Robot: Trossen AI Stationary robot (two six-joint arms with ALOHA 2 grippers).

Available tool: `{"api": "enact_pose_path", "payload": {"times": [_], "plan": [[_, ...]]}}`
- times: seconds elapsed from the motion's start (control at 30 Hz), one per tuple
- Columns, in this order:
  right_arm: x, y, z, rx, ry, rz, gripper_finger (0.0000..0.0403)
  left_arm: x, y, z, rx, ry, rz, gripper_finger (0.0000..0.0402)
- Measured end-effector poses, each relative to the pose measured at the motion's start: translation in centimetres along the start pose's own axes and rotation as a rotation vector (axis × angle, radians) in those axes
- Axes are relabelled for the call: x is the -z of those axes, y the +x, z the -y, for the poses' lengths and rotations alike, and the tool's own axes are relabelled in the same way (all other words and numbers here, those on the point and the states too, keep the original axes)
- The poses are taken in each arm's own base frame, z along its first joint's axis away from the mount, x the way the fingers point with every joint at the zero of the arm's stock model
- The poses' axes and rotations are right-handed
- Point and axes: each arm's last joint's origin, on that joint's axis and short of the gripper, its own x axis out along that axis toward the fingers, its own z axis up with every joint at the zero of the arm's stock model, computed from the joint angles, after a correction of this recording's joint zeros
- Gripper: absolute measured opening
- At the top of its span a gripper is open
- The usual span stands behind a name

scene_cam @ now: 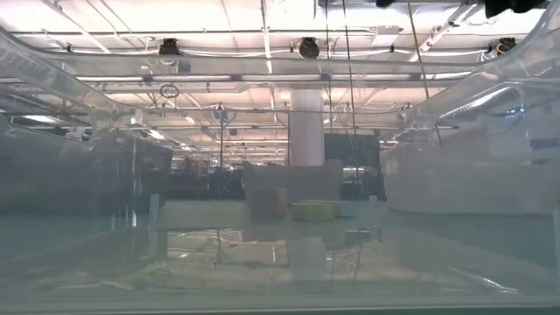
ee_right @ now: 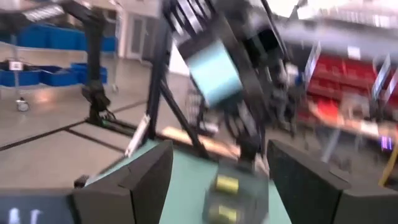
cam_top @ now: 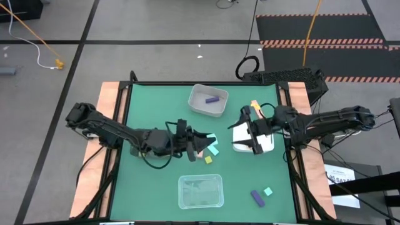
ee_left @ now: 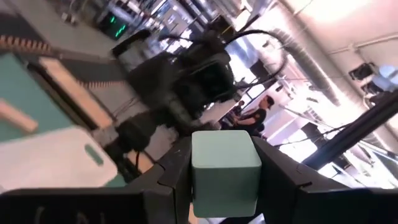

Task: Sort & place blocks by color
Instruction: Put the left light blue block into the transparent bin

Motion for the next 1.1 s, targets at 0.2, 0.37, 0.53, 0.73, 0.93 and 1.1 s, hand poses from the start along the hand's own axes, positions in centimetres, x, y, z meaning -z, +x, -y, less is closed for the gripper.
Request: {"api": "enact_pose_path", "payload": {"times": [0.2, 0.37, 0.53, 0.73, 0.93, 1.1], "plan": [[-0.2, 1.5, -1.2, -0.019, -0.044, 0.09, 0.0254, 1.1, 0.6, -0.7, -0.02, -0.079, -0.007, 0.0132], [0.7, 2.8, -1.4, 0.046, 0.057, 0.086, 0.0254, 1.5, 0.7, -0.9, -0.028, -0.109, -0.015, 0.0132], [1.7, 4.0, -1.6, 0.045, 0.046, 0.095, 0.0254, 1.5, 0.7, -0.9, -0.031, -0.122, -0.017, 0.0132], [2.0, 4.7, -1.5, 0.089, 0.003, 0.135, 0.0254, 1.5, 0.7, -0.8, -0.022, -0.149, -0.026, 0.0132], [2.7, 4.7, -1.4, 0.152, 0.059, 0.054, 0.0254, 2.7, 0.2, -0.8, -0.041, -0.157, -0.14, 0.0132], [3.4, 4.4, -1.6, 0.149, 0.311, -0.035, 0.0254, 5.1, -0.7, -1.9, -0.12, -0.183, -0.441, 0.0132]]}}
